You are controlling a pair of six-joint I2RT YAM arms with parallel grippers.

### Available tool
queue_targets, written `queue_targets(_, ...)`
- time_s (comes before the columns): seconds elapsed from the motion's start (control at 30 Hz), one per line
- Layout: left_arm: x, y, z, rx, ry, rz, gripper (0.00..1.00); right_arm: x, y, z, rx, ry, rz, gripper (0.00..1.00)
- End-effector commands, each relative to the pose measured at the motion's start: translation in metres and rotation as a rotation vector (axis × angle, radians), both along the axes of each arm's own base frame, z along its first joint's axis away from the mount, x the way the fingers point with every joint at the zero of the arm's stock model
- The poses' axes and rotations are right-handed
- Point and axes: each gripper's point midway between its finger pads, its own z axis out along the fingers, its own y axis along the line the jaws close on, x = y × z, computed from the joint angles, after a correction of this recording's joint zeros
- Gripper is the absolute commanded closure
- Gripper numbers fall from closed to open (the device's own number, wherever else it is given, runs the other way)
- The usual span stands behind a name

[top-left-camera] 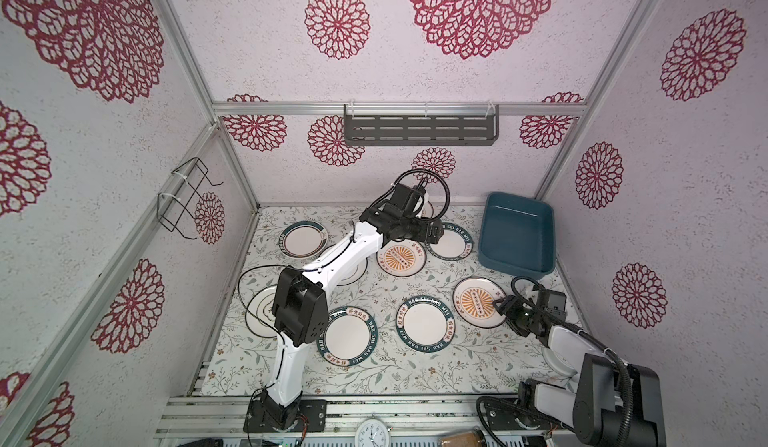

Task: Place the plates into the plastic bin on the countertop
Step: 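Grasp the orange sunburst plate's rim with the right gripper and lift it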

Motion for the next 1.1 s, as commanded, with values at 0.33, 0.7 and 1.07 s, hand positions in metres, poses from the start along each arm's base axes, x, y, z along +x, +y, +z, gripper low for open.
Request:
queue_targets(0.33, -0.002, 0.013, 0.025, -0.053, -0.032, 0.002, 0.03, -0.035, 0.014, -0.023, 0.089, 0.147, -0.024, 0.89)
queue_targets(0.7, 0.003, 0.019, 0.026, -0.058, -0.037, -0.003, 0.03, -0.031, -0.001, 0.011, 0.106, 0.145, -0.198, 1.0)
queue_targets(1.07, 0.011, 0.025, 0.039, -0.066, -0.062, -0.022, 0.03, -0.027, -0.002, 0.074, 0.155, 0.137, -0.272, 1.0)
